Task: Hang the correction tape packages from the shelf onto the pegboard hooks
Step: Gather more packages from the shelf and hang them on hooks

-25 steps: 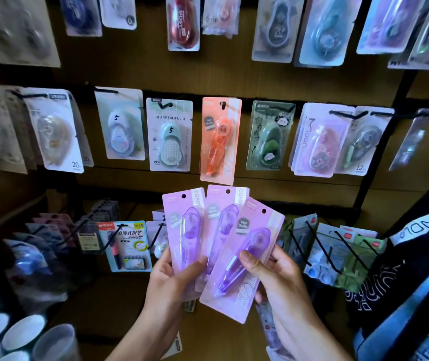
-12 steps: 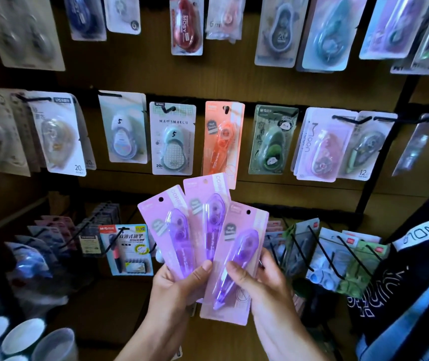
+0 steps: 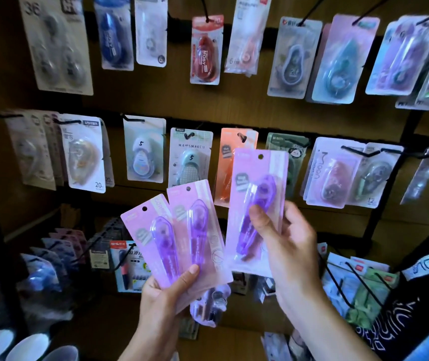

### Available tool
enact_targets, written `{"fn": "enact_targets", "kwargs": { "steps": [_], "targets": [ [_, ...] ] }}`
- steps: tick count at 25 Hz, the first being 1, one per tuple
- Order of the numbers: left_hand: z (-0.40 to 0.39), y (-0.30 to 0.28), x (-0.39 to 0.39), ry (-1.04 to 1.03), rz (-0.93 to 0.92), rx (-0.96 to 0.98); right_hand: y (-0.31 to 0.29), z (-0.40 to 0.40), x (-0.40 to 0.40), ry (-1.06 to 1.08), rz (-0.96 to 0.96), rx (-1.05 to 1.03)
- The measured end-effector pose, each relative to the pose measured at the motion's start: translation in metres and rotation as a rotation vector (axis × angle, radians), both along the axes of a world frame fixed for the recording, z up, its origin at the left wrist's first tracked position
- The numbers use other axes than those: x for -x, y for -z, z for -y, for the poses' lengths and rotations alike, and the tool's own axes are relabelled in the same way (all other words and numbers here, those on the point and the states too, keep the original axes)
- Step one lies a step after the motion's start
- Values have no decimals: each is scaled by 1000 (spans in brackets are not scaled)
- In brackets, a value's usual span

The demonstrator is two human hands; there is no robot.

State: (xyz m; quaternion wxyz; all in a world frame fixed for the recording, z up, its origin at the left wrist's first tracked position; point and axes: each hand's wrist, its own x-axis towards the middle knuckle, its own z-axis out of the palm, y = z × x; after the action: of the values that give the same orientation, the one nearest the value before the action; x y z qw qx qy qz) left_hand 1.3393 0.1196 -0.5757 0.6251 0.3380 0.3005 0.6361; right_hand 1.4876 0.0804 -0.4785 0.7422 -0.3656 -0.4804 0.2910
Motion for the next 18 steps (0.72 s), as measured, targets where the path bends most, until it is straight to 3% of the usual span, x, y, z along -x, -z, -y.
{"fn": "enact_targets", "kwargs": {
  "steps": [4,10,18],
  "targets": [
    [-2,-2,8,27,-1,-12,-37,-26,16,0,64,15],
    [-4,-3,18,35,41,-40,-27,-25,24,86,10,-22],
    [-3,-1,22,63,9,-78,-31,-48,22,86,-57,157]
  ]
}}
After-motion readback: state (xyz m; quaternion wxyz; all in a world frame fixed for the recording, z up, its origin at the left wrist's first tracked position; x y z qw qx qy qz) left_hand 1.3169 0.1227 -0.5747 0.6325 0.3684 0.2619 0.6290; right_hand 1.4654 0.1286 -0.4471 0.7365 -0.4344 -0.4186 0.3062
